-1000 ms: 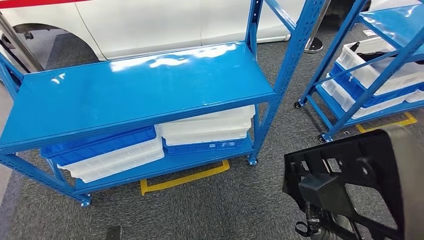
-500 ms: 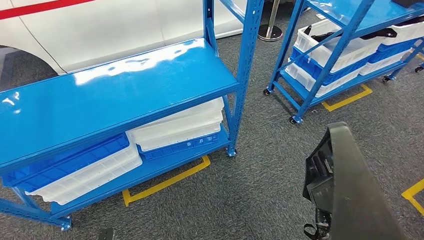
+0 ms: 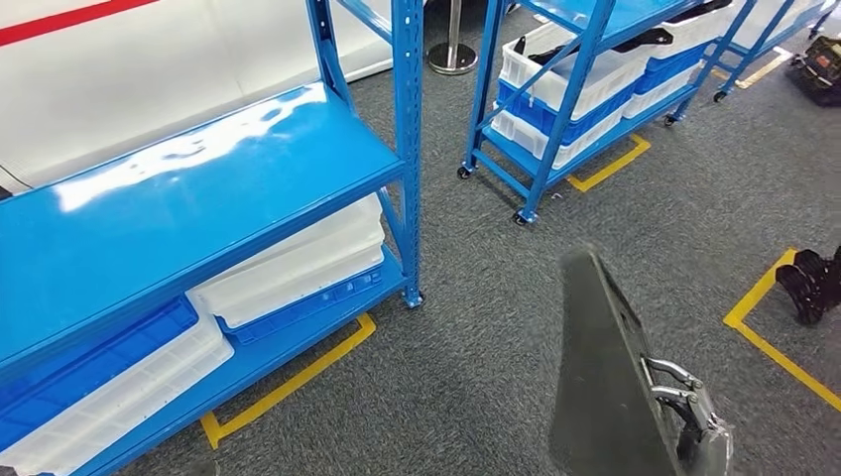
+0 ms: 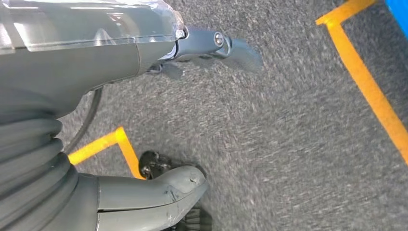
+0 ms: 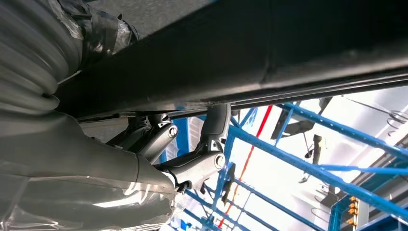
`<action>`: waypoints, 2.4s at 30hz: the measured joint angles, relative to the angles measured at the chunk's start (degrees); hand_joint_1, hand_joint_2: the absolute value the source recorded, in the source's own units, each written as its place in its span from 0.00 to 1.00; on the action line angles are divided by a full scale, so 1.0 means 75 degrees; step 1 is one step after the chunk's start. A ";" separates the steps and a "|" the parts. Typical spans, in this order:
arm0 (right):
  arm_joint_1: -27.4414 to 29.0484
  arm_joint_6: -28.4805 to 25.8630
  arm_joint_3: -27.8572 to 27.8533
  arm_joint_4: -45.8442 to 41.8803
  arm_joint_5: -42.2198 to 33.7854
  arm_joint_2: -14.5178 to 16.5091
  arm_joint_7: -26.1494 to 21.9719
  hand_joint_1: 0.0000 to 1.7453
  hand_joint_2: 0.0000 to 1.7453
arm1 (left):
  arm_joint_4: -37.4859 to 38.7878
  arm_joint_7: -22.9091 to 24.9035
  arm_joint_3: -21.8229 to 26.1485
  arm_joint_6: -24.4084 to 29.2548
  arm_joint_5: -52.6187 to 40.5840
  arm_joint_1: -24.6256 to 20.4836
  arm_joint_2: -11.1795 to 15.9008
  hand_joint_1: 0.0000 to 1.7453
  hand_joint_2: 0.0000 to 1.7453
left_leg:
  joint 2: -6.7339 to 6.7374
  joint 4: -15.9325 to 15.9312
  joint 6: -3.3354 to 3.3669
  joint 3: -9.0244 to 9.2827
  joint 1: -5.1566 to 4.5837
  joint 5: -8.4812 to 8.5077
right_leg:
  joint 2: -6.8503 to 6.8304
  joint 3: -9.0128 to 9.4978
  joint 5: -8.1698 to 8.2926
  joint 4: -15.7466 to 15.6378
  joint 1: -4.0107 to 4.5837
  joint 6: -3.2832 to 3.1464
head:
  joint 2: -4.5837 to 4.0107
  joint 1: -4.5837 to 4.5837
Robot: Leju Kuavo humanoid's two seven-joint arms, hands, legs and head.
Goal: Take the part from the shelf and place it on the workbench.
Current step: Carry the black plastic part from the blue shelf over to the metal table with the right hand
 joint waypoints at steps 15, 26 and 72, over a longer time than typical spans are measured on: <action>-0.0187 -0.4862 0.1986 0.0355 0.8392 -0.0980 0.3492 1.00 1.00 | 0.0034 0.0617 -0.0048 0.0165 -0.0451 -0.0444 -0.0055 0.00 1.00 | 0.1463 -0.0113 -0.0099 0.0142 -0.0056 -0.0056 | -0.1505 0.0204 -0.0184 -0.0087 0.0051 -0.0004 | 0.0000 0.0030; -0.1043 -0.4919 0.2862 0.0581 0.9022 -0.1968 0.4149 1.00 1.00 | 0.0137 0.0859 -0.0316 0.0100 -0.0536 -0.0620 -0.0042 0.00 1.00 | 0.0215 0.0580 -0.0081 -0.0418 0.0010 0.0009 | -0.0370 0.0190 -0.0140 -0.0034 0.0040 -0.0184 | 0.0000 0.0030; -0.4270 -0.3529 0.3908 0.2907 0.8835 -0.3225 0.6159 1.00 1.00 | 0.0264 0.1166 -0.1362 -0.0294 -0.0824 -0.0738 -0.0053 0.00 1.00 | 0.1215 0.0049 0.0057 -0.0282 -0.0011 0.0153 | -0.1594 -0.0122 0.0013 0.0133 0.0071 0.0168 | 0.0000 0.0087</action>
